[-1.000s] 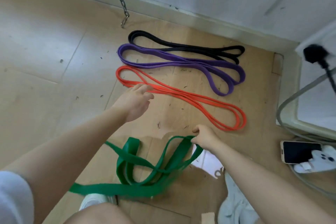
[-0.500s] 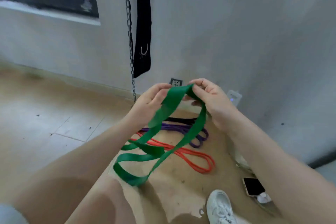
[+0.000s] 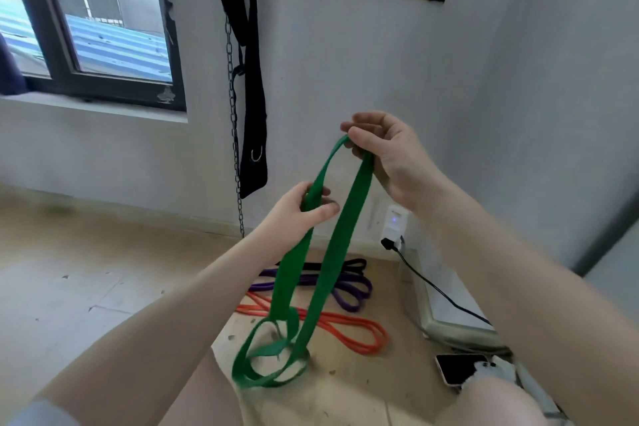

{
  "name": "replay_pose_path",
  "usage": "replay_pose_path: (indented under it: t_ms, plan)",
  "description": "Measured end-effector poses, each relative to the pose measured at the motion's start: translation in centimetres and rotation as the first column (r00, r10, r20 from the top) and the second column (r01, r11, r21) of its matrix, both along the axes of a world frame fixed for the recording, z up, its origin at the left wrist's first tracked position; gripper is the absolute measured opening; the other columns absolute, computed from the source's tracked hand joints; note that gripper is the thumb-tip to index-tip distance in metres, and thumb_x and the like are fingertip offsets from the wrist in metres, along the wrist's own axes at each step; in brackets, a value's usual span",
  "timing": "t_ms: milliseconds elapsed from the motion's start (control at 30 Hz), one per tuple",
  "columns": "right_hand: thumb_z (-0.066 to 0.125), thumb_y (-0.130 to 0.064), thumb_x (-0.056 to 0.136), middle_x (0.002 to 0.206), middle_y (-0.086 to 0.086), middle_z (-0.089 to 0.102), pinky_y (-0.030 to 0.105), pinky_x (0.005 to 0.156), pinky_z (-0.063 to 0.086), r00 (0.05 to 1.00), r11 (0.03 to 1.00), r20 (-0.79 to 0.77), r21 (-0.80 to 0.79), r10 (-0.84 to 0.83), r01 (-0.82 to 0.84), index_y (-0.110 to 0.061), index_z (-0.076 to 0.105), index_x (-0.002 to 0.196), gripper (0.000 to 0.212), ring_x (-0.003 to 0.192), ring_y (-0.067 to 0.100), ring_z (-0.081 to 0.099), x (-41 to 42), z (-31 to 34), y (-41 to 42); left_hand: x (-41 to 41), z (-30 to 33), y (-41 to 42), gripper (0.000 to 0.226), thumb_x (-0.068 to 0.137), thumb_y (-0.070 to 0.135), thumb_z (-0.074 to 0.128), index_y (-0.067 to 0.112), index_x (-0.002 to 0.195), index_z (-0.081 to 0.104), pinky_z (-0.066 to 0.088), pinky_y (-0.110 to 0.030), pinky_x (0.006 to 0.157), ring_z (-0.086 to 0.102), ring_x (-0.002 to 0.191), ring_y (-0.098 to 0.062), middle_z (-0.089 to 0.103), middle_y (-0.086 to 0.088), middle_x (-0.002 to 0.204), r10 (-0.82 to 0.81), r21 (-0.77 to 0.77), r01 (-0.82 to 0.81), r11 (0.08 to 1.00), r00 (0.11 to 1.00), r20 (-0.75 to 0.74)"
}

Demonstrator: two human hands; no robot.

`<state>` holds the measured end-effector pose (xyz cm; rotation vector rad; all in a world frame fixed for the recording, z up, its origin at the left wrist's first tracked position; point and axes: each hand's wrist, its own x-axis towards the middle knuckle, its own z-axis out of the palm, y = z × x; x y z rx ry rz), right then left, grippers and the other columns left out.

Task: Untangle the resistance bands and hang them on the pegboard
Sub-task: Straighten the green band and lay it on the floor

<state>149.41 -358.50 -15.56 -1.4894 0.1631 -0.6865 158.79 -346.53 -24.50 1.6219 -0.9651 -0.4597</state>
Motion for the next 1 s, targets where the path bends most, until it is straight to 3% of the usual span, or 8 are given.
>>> replay_pose_path:
  t_ms: [67, 200, 333, 467, 667, 800, 933, 1000]
  plan:
    - [0.059, 0.002, 0.085, 0.094, 0.003, 0.067, 0.018, 0.068, 0.047, 1.0, 1.0, -0.025, -0.025, 0.009, -0.01, -0.013, 0.057, 0.096, 0.019, 0.071, 0.006, 0.063, -0.8, -0.8, -0.9, -0.3, -0.8, 0.1, 0.009, 0.089, 0.011, 0.059, 0.014, 0.098, 0.057, 0.052, -0.03, 0.082, 0.066, 0.077, -0.012, 0.068, -0.001, 0.083, -0.058, -0.06, 0.051, 0.997, 0.992, -0.115]
    - [0.059, 0.003, 0.085, 0.101, 0.003, 0.063, 0.012, 0.068, 0.047, 0.917, 0.955, -0.37, -0.187, 0.15, -0.231, -0.014, 0.057, 0.108, 0.029, 0.074, -0.001, 0.064, -2.7, -4.0, -3.2, 0.4, -1.2, 0.1, 0.019, 0.093, 0.001, 0.046, 0.014, 0.086, 0.057, 0.05, -0.03, 0.069, 0.055, 0.057, -0.014, 0.057, -0.002, 0.067, 0.067, -0.159, -0.107, 0.981, 0.969, -0.238]
    - [0.066, 0.001, 0.08, 0.1, 0.002, 0.067, 0.024, 0.084, 0.049, 0.678, 0.857, -0.721, -0.252, 0.143, -0.449, -0.013, 0.062, 0.107, 0.031, 0.091, 0.013, 0.062, -3.8, -8.8, -5.5, 2.0, -1.3, 0.1, 0.024, 0.086, -0.004, 0.054, 0.02, 0.092, 0.059, 0.049, -0.031, 0.079, 0.056, 0.068, -0.012, 0.061, 0.003, 0.079, 0.125, 0.054, -0.124, 0.991, 0.992, -0.015]
    - [0.073, -0.007, 0.076, 0.09, -0.005, 0.066, 0.014, 0.068, 0.048, 0.775, 0.87, -0.609, -0.462, -0.17, -0.172, -0.016, 0.063, 0.102, 0.029, 0.082, 0.013, 0.062, -3.9, -11.5, -5.8, 2.8, -2.4, 0.9, 0.038, 0.078, 0.013, 0.071, 0.023, 0.11, 0.052, 0.051, -0.025, 0.081, 0.062, 0.086, -0.013, 0.061, 0.002, 0.099, -0.158, 0.403, 0.05, 0.914, 0.958, 0.238]
    - [0.065, -0.009, 0.086, 0.096, -0.007, 0.062, 0.011, 0.071, 0.044, 0.906, 0.917, -0.363, -0.394, -0.219, 0.064, -0.015, 0.059, 0.117, 0.033, 0.082, 0.003, 0.057, -2.5, -12.7, -5.4, 3.8, -6.7, 1.2, 0.038, 0.081, 0.026, 0.068, 0.02, 0.113, 0.047, 0.049, -0.026, 0.068, 0.059, 0.074, -0.012, 0.061, 0.002, 0.091, -0.077, 0.454, -0.078, 0.888, 0.946, 0.314]
    - [0.054, -0.013, 0.094, 0.088, -0.008, 0.058, 0.017, 0.073, 0.045, 0.915, 0.937, -0.335, -0.331, -0.226, 0.111, -0.017, 0.057, 0.109, 0.016, 0.08, 0.006, 0.055, -1.6, -14.4, -5.7, 3.8, -9.8, 1.2, 0.018, 0.091, 0.02, 0.055, 0.015, 0.107, 0.05, 0.055, -0.033, 0.071, 0.066, 0.081, -0.014, 0.066, -0.006, 0.102, 0.065, 0.392, -0.111, 0.913, 0.99, 0.127]
    - [0.043, -0.021, 0.099, 0.096, 0.0, 0.058, 0.025, 0.077, 0.046, 0.88, 0.926, -0.314, -0.246, -0.357, 0.288, -0.015, 0.054, 0.105, 0.014, 0.082, 0.011, 0.055, 0.0, -16.0, -6.6, 2.7, -8.7, -0.3, 0.016, 0.096, 0.018, 0.048, 0.005, 0.103, 0.054, 0.058, -0.027, 0.06, 0.07, 0.069, -0.013, 0.069, -0.009, 0.09, 0.088, 0.22, -0.054, 0.974, 0.985, -0.147]
    - [0.039, -0.027, 0.1, 0.095, 0.0, 0.059, 0.035, 0.083, 0.046, 0.826, 0.894, -0.365, -0.302, -0.429, 0.33, -0.018, 0.054, 0.101, 0.017, 0.086, 0.015, 0.056, 0.9, -17.4, -7.8, 2.7, -7.8, -1.1, 0.017, 0.096, 0.017, 0.048, 0.004, 0.101, 0.057, 0.059, -0.026, 0.063, 0.071, 0.068, -0.012, 0.072, -0.007, 0.088, 0.059, 0.212, -0.027, 0.977, 0.987, -0.148]
